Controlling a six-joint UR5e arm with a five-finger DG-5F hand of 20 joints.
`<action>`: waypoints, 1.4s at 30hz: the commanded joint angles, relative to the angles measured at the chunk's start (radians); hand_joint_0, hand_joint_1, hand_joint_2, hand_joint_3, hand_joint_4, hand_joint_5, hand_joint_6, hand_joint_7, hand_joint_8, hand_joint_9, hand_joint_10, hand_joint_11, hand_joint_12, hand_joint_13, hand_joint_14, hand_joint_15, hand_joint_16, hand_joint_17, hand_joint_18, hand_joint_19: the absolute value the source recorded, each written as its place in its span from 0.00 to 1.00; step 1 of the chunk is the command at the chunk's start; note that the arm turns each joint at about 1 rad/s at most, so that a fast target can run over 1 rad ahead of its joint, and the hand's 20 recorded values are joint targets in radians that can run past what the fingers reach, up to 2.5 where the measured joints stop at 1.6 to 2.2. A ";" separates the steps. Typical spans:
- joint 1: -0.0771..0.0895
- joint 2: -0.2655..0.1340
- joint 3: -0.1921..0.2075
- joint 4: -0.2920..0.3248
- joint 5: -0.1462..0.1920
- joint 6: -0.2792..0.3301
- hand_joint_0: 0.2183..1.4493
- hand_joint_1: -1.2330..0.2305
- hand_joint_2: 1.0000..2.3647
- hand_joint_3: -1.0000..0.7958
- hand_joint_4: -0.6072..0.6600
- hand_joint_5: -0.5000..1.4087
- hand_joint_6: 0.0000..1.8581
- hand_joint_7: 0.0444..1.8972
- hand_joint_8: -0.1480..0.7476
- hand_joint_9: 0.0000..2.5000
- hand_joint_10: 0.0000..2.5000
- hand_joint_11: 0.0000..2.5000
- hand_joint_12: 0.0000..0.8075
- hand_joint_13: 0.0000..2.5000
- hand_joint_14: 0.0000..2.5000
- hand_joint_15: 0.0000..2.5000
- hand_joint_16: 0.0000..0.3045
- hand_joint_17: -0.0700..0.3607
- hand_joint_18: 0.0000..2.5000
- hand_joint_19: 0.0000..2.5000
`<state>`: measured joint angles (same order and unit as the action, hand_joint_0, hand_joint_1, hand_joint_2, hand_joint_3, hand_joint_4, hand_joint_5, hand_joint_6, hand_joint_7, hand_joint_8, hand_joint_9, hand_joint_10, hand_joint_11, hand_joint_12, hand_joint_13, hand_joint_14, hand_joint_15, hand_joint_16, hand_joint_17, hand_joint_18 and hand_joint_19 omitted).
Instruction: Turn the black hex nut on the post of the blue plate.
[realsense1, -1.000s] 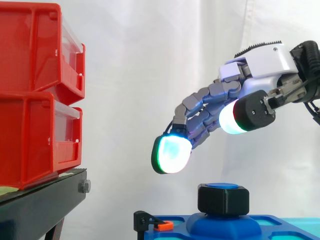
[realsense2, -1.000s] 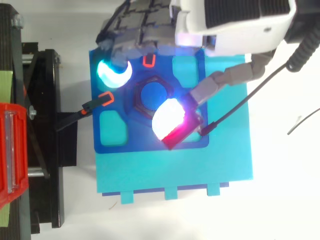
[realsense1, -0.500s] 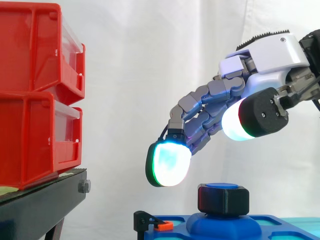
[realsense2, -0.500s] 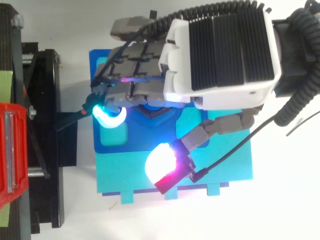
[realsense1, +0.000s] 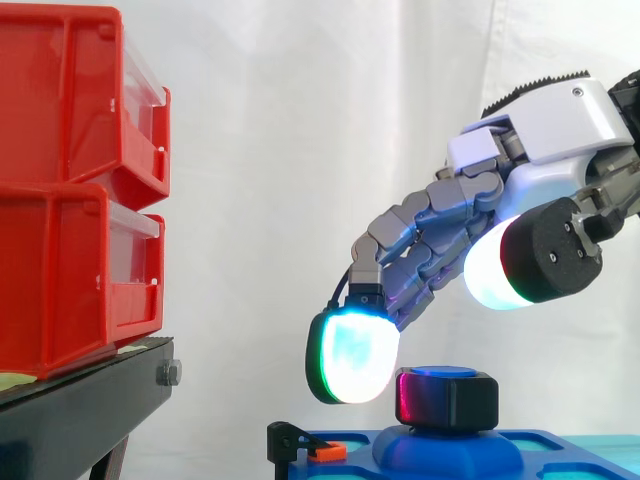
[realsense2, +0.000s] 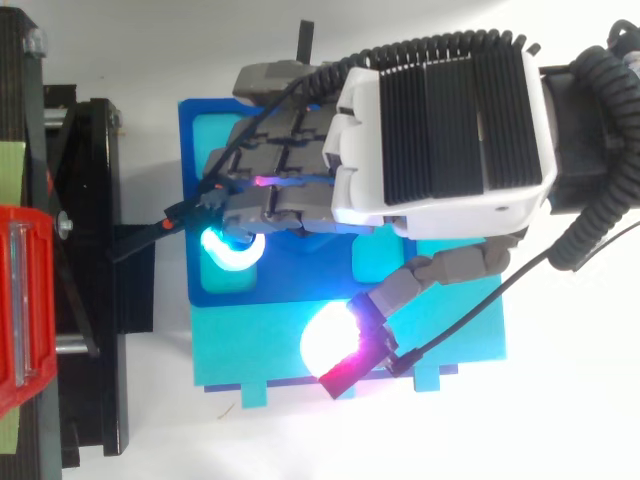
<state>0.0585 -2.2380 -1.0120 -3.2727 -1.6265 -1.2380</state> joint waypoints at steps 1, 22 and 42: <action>-0.003 0.000 0.000 -0.010 -0.001 0.000 0.20 0.57 0.00 0.28 0.66 0.17 0.27 0.41 0.46 0.16 0.00 0.00 0.48 0.17 0.00 0.04 0.19 0.47 0.07 0.08; -0.062 0.000 -0.002 -0.013 -0.070 -0.001 0.20 0.57 0.00 0.28 0.66 0.17 0.27 0.41 0.46 0.16 0.00 0.00 0.48 0.18 0.00 0.04 0.19 0.47 0.07 0.07; -0.114 0.000 -0.008 -0.022 -0.130 -0.008 0.21 0.57 0.00 0.28 0.66 0.17 0.27 0.41 0.46 0.16 0.00 0.00 0.48 0.17 0.00 0.04 0.19 0.47 0.07 0.08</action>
<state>-0.0532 -2.2380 -1.0198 -3.2965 -1.7518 -1.2450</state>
